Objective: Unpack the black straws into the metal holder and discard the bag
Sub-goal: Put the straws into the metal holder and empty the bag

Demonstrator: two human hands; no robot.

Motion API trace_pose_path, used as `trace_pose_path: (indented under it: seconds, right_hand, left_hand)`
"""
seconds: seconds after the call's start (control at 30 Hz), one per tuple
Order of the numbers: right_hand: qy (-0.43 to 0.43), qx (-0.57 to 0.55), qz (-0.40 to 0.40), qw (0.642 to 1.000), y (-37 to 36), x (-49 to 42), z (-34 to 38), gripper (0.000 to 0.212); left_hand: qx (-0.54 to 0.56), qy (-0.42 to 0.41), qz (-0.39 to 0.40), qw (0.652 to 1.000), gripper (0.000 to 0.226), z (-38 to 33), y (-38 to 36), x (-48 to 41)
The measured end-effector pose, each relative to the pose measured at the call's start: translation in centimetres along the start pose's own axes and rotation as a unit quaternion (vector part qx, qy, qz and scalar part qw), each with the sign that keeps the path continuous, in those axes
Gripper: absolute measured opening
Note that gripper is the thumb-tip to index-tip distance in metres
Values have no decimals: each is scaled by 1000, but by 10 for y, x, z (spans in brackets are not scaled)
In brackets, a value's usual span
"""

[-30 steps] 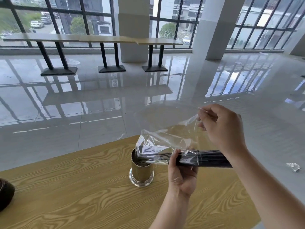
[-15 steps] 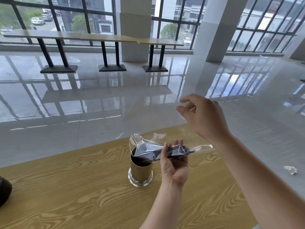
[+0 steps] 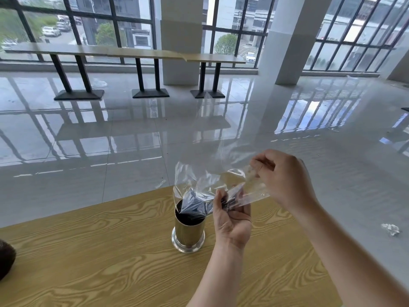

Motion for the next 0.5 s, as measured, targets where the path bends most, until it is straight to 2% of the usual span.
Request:
trace_pose_path:
  seconds: [0.1,0.23,0.5]
  right_hand:
    - [22,-12,-18,1000,3,-10,16,4]
    - [38,-13,35,999,-11,-23,32,6]
    - [37,-70,46,996,-9,-36,44,7]
  left_hand:
    - [5,7,16,1000,28,-1,-1,4]
    - [12,17,23,1000,46,-3,4,10]
    - [9,9,-9,1000,58,-9,6,15]
Point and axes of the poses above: each hand's wrist, its own x-axis away from the middle knuckle, its own y-axis out of the back of the hand, z = x × y, the point moved 10 cm from there along -x, towards the middle knuckle, and after that the axes turned 1 degree about -z, right-handed, at the moved point
